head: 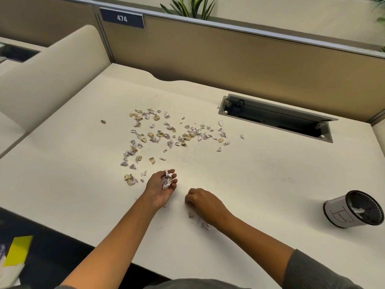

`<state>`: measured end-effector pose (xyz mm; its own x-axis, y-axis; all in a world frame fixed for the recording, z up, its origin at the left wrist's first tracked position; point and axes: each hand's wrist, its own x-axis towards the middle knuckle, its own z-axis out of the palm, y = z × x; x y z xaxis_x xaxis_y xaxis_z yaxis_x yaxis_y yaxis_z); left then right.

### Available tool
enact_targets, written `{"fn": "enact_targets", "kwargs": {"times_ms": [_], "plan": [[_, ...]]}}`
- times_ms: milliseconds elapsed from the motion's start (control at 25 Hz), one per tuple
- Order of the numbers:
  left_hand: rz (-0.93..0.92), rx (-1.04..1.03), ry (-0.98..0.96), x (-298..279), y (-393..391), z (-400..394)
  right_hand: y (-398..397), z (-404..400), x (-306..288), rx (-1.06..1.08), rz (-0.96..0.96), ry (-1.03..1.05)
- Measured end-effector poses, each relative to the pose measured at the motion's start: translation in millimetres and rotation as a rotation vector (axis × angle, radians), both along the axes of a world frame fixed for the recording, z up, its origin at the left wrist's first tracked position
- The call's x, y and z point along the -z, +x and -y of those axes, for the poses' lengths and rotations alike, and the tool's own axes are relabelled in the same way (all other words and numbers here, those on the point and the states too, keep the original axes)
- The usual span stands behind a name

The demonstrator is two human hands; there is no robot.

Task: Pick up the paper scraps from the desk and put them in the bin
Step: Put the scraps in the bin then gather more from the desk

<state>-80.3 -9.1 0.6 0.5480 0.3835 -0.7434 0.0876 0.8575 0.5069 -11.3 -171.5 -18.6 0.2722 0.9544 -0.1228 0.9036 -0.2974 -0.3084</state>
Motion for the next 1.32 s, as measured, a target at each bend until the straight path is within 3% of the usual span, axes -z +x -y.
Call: {"fn": "enact_targets", "kwargs": {"times_ms": [80,160,440,560,680,800,960,1040,1120,1200,1320], "plan": [[-0.001,0.025,0.003,0,3,10,7,3,-9,0.222,-0.170,0.044],[-0.006,0.058,0.016,1,6,22,17,5,-22,0.502,-0.462,0.183],[0.059,-0.046,0.074,-3,37,73,24,0,-41,1.269,-1.844,0.818],[0.085,-0.076,0.200,-13,52,99,21,3,-41,1.441,-2.228,1.073],[0.136,-0.049,0.287,-24,61,124,23,11,-45,1.418,-2.415,1.226],[0.293,-0.068,0.183,-40,69,146,27,23,-41,1.223,-2.600,1.321],[0.390,0.079,0.256,-49,74,166,32,33,-31,1.170,-2.387,1.202],[0.447,0.127,0.264,-48,75,163,39,43,-29,1.156,-2.532,1.294],[0.478,0.143,0.345,-44,80,153,49,57,-24,1.223,-2.558,1.379],[0.362,0.191,0.551,-34,88,144,60,72,-25,1.299,-2.494,1.457],[0.063,0.440,0.843,-7,97,132,80,103,-37,1.305,-2.408,1.635]]}}
